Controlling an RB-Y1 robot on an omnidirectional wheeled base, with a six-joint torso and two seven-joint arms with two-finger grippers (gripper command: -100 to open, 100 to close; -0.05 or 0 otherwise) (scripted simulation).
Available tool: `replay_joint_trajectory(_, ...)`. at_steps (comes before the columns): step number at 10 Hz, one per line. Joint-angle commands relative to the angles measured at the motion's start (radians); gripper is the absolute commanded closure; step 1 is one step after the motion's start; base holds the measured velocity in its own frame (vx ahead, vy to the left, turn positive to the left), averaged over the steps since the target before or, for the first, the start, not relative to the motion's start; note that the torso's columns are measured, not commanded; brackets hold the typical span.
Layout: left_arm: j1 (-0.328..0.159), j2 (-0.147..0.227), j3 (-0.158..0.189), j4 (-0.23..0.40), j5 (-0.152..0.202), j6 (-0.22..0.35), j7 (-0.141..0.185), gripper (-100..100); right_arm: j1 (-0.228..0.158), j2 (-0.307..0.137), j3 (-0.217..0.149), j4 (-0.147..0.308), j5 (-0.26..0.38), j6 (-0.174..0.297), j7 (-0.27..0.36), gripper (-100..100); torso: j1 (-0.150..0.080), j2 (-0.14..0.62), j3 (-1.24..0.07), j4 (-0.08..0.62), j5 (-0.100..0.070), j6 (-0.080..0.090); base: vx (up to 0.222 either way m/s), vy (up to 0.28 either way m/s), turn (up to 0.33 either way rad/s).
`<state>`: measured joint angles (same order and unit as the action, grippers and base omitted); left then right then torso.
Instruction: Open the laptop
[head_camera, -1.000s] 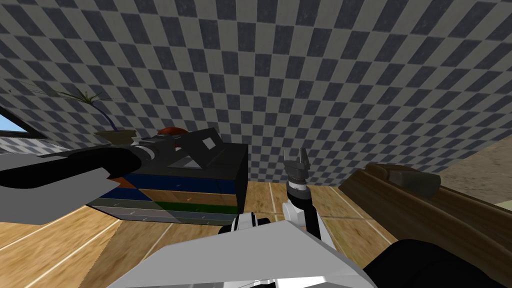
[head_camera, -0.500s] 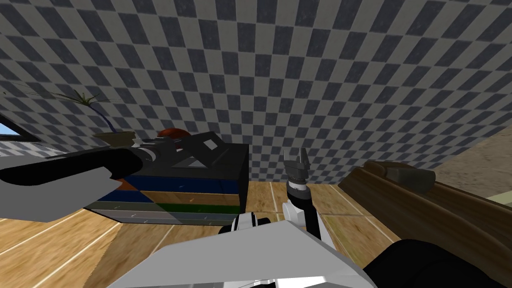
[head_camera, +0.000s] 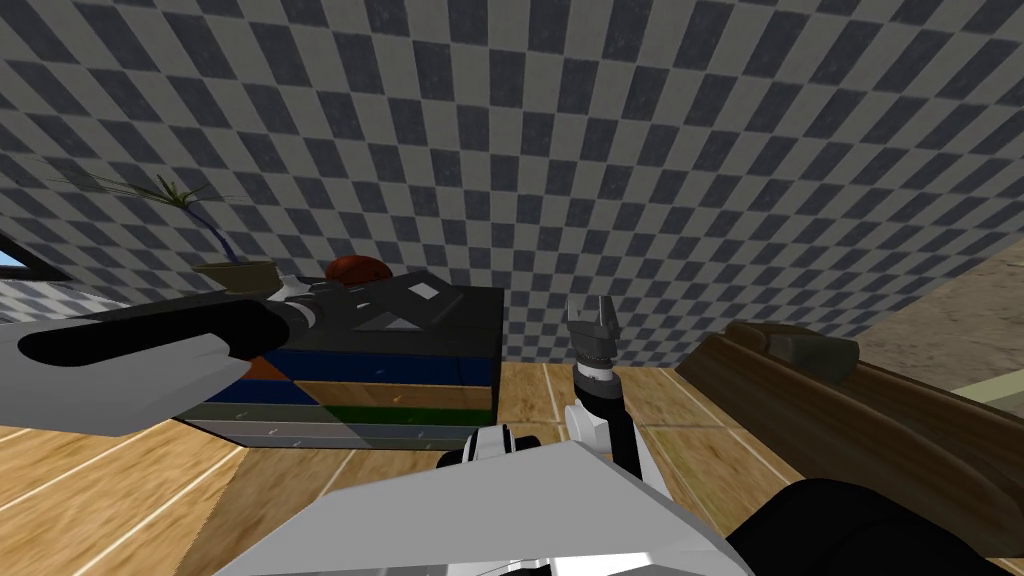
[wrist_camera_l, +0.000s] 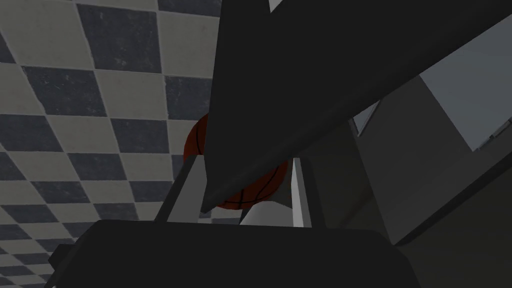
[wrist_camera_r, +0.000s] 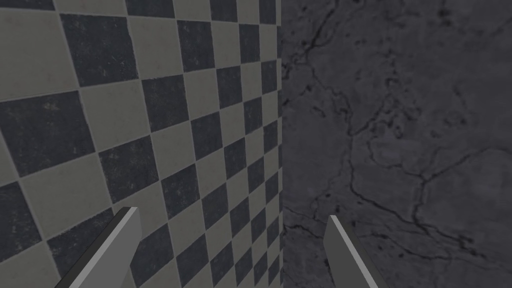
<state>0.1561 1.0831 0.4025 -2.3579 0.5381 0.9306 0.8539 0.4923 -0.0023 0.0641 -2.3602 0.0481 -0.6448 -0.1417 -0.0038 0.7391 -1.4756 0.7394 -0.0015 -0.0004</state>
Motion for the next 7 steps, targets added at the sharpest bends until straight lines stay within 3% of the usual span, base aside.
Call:
replay_joint_trajectory(1,-0.006,-0.062,-0.016,0.044,0.034,-0.024,0.025,100,0.000,0.000,0.000,0.000,0.000,0.000,0.000,0,-0.001,0.001,0.001,0.000,-0.001,0.001,-0.017,0.087,-0.038)
replay_joint_trajectory(2,-0.002,-0.023,0.017,0.008,0.047,0.017,0.041,-100,0.000,0.000,0.000,0.000,0.000,0.000,0.000,0,0.001,0.000,0.000,0.000,0.000,0.001,-0.001,0.048,-0.035)
replay_joint_trajectory(7,-0.010,0.062,0.099,-0.041,0.122,0.101,0.105,-100,0.000,0.000,0.000,0.000,0.000,0.000,0.000,0,0.004,-0.001,0.000,-0.001,0.002,0.000,0.008,0.011,-0.023)
